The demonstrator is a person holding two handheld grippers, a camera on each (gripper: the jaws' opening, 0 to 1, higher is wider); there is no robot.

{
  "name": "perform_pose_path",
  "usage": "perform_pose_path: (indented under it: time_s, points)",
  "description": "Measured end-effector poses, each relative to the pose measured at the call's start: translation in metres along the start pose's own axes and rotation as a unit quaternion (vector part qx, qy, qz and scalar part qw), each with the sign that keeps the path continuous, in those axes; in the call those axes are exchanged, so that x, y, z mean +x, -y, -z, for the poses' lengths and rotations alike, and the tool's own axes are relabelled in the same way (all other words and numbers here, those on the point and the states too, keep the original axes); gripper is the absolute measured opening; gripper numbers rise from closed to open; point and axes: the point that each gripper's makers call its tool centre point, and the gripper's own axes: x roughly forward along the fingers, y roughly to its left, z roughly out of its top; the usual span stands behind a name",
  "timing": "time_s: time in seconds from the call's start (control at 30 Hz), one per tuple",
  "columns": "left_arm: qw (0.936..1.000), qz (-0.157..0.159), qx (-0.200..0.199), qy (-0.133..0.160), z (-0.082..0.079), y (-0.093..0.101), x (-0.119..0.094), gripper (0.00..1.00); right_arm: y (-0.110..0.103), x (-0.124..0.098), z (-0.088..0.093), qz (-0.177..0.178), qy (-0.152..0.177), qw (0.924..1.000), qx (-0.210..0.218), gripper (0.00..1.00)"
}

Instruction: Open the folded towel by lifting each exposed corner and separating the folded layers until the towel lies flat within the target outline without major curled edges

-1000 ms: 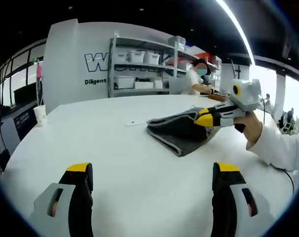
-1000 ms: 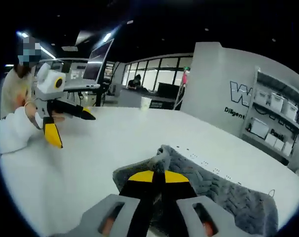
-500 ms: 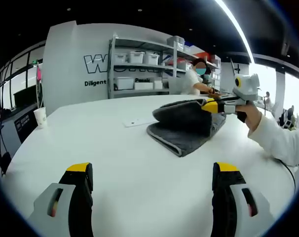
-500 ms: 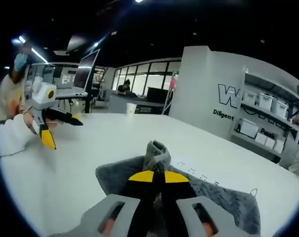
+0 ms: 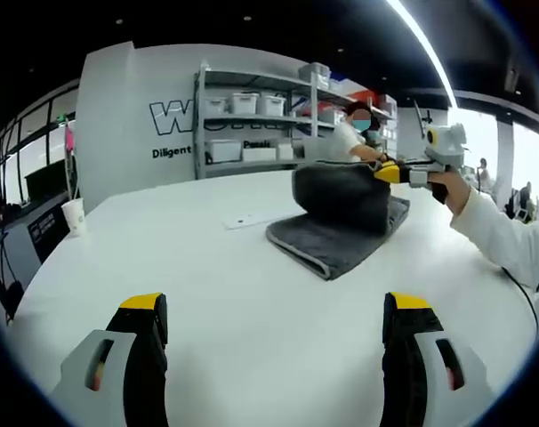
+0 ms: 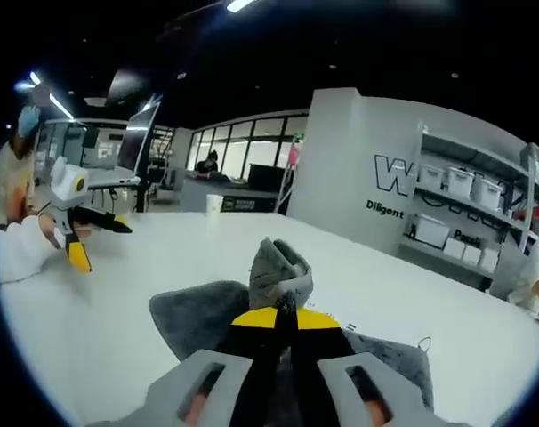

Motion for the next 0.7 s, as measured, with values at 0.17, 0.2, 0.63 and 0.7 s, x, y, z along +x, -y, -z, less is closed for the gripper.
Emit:
perform_pose_path:
  time_s: [0.17, 0.2, 0.63, 0.7]
  points:
    - [1.0, -0.001, 0.006, -0.001, 0.001, 0.003, 0.0, 1.0, 0.016, -0.011, 0.003, 0.011, 0.002, 0.9999, 0.003, 0.0]
    - [1.0, -0.001, 0.008, -0.001, 0.001, 0.003, 0.0, 1.0, 0.018, -0.012, 0.003, 0.012, 0.002, 0.9999, 0.003, 0.0]
    - [0.9998, -0.005, 0.021, -0.003, 0.003, 0.003, 0.001, 1.0, 0.061, -0.037, 0.0, 0.041, 0.014, 0.999, 0.008, 0.0]
    - [0.9997, -0.006, 0.023, -0.006, 0.005, 0.003, 0.003, 1.0, 0.067, -0.04, 0.0, 0.047, 0.015, 0.9988, 0.008, 0.0]
